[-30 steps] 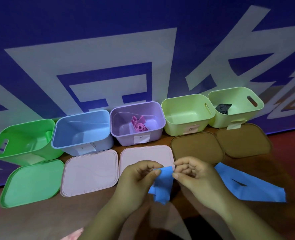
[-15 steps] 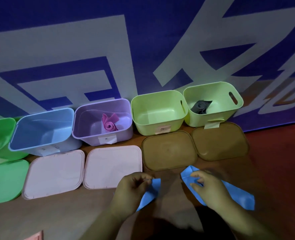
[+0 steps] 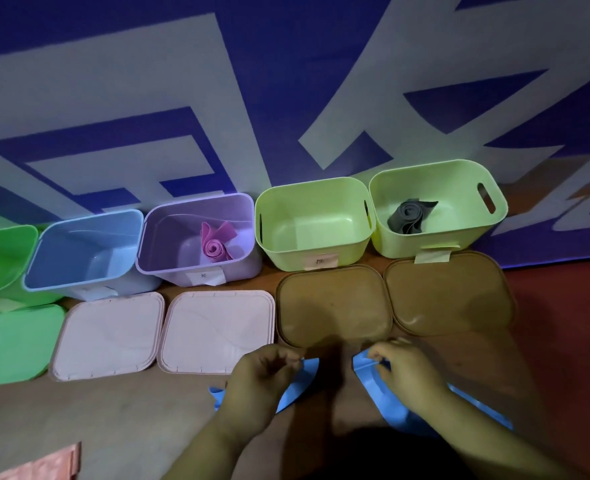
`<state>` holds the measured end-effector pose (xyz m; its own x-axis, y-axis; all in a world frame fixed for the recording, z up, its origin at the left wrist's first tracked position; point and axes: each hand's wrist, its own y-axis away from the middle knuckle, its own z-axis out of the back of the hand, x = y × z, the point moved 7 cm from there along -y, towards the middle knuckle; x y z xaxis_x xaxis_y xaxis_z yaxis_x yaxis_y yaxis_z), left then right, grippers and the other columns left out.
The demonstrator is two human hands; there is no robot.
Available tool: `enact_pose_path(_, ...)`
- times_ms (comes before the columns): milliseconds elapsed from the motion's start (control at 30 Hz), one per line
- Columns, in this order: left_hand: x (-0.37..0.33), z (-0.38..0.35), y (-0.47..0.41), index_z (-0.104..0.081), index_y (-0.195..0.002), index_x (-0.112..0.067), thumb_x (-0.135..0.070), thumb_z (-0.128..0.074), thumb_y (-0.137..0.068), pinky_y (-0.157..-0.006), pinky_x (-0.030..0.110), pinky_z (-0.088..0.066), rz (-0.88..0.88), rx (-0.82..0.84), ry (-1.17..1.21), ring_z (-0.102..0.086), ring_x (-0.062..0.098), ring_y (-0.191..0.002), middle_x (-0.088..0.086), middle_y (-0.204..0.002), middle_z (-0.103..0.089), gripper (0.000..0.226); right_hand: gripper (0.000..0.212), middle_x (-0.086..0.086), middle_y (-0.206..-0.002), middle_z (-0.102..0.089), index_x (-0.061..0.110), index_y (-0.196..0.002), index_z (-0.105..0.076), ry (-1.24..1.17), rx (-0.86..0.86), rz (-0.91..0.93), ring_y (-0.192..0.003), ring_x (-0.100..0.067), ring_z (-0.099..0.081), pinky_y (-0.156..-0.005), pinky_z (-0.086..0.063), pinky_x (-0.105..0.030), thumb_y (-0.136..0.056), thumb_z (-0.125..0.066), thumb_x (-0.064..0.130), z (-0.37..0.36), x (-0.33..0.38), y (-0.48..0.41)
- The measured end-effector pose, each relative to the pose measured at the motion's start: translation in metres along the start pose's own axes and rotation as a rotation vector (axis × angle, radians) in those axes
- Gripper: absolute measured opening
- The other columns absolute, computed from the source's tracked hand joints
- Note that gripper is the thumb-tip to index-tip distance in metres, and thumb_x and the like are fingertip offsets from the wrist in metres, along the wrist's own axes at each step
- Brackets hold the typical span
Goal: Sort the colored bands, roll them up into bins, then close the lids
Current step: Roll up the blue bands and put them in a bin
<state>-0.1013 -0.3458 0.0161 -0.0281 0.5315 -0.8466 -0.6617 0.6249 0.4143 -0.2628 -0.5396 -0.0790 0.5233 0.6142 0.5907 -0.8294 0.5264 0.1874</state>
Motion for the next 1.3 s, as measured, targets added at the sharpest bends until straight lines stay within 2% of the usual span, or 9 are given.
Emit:
enact_pose_path(133, -0.012, 0.009, 0.003, -0.074, -0.081, -0.013, 0.0, -0.067, -0.089, -0.076, 0.014, -0.05, -0.017, -0.021, 0.016, -0.068, 0.003, -0.078, -0.003, -0.081, -0.075, 0.017, 0.026, 0.02, -0.078, -0.066, 0.034, -0.088, -0.065, -0.085, 0.062, 0.012, -0.075, -0.004, -0.06, -0.068, -0.041, -0.015, -0.075, -0.065, 0.012, 0.021, 0.025, 0.002)
enact_pose_path(267, -0.037, 0.036, 0.013, -0.074, -0.078, -0.017, -0.002, -0.069, -0.089, -0.073, 0.012, -0.048, -0.108, -0.091, -0.002, -0.067, 0.005, -0.076, -0.002, -0.079, -0.075, 0.018, 0.026, 0.026, -0.088, -0.065, 0.037, -0.093, -0.069, -0.16, 0.177, 0.035, -0.081, -0.003, -0.064, -0.072, -0.049, -0.018, -0.081, -0.071, 0.014, 0.058, 0.075, 0.011)
enact_pose_path(367, -0.064, 0.061, 0.023, -0.074, -0.077, -0.019, -0.002, -0.069, -0.088, -0.072, 0.017, -0.051, -0.2, -0.119, 0.013, -0.066, 0.005, -0.074, -0.002, -0.078, -0.074, 0.02, 0.025, 0.02, -0.088, -0.068, 0.037, -0.094, -0.069, -0.224, 0.195, 0.079, -0.079, -0.004, -0.064, -0.072, -0.052, -0.021, -0.081, -0.071, 0.015, 0.091, 0.122, 0.02)
enact_pose_path(467, -0.088, 0.088, 0.036, -0.075, -0.077, -0.022, -0.001, -0.071, -0.086, -0.069, 0.011, -0.05, -0.273, -0.184, 0.031, -0.066, 0.0, -0.072, -0.008, -0.078, -0.074, 0.024, 0.028, 0.012, -0.087, -0.069, 0.037, -0.095, -0.07, -0.307, 0.189, 0.087, -0.074, -0.006, -0.064, -0.073, -0.054, -0.025, -0.081, -0.073, 0.013, 0.116, 0.164, 0.026)
enact_pose_path(600, -0.109, 0.124, 0.053, -0.075, -0.082, -0.013, 0.0, -0.073, -0.084, -0.068, 0.011, -0.05, -0.311, -0.235, 0.152, -0.067, 0.001, -0.07, -0.004, -0.077, -0.076, 0.013, 0.039, -0.001, -0.085, -0.071, 0.036, -0.092, -0.071, -0.419, 0.094, 0.135, -0.068, -0.014, -0.06, -0.073, -0.054, -0.03, -0.077, -0.075, 0.0, 0.148, 0.223, 0.034)
enact_pose_path(767, -0.133, 0.163, 0.076, -0.076, -0.083, -0.017, -0.005, -0.074, -0.084, -0.071, 0.014, -0.054, -0.398, -0.249, 0.163, -0.069, 0.005, -0.074, -0.005, -0.081, -0.076, 0.013, 0.026, 0.02, -0.089, -0.071, 0.036, -0.09, -0.071, -0.236, 0.002, 0.326, -0.091, -0.002, -0.066, -0.083, -0.05, -0.015, -0.079, -0.078, 0.014, 0.173, 0.306, 0.05)
enact_pose_path(933, -0.148, 0.194, 0.096, -0.075, -0.083, -0.013, 0.0, -0.072, -0.084, -0.062, 0.018, -0.055, -0.46, -0.2, 0.247, -0.07, 0.01, -0.068, 0.0, -0.077, -0.075, 0.014, 0.026, 0.02, -0.088, -0.07, 0.041, -0.086, -0.07, -0.209, -0.153, 0.49, -0.089, -0.006, -0.066, -0.075, -0.047, -0.011, -0.079, -0.08, 0.017, 0.177, 0.374, 0.058)
enact_pose_path(1133, -0.146, 0.23, 0.113, -0.077, -0.08, -0.014, 0.0, -0.071, -0.085, -0.06, 0.026, -0.056, -0.462, -0.134, 0.375, -0.071, 0.02, -0.072, 0.01, -0.08, -0.075, 0.015, 0.017, 0.013, -0.089, -0.069, 0.038, -0.086, -0.068, -0.235, -0.386, 0.494, -0.087, -0.011, -0.065, -0.075, -0.05, -0.025, -0.077, -0.078, 0.028, 0.163, 0.412, 0.056)
enact_pose_path(1300, -0.139, 0.258, 0.122, -0.077, -0.079, -0.015, -0.001, -0.071, -0.085, -0.06, 0.027, -0.056, -0.473, -0.108, 0.394, -0.071, 0.018, -0.071, 0.009, -0.08, -0.076, 0.017, 0.016, 0.019, -0.091, -0.071, 0.034, -0.082, -0.069, -0.356, -0.486, 0.492, -0.093, -0.004, -0.068, -0.079, -0.049, -0.015, -0.073, -0.079, 0.025, 0.142, 0.435, 0.056)
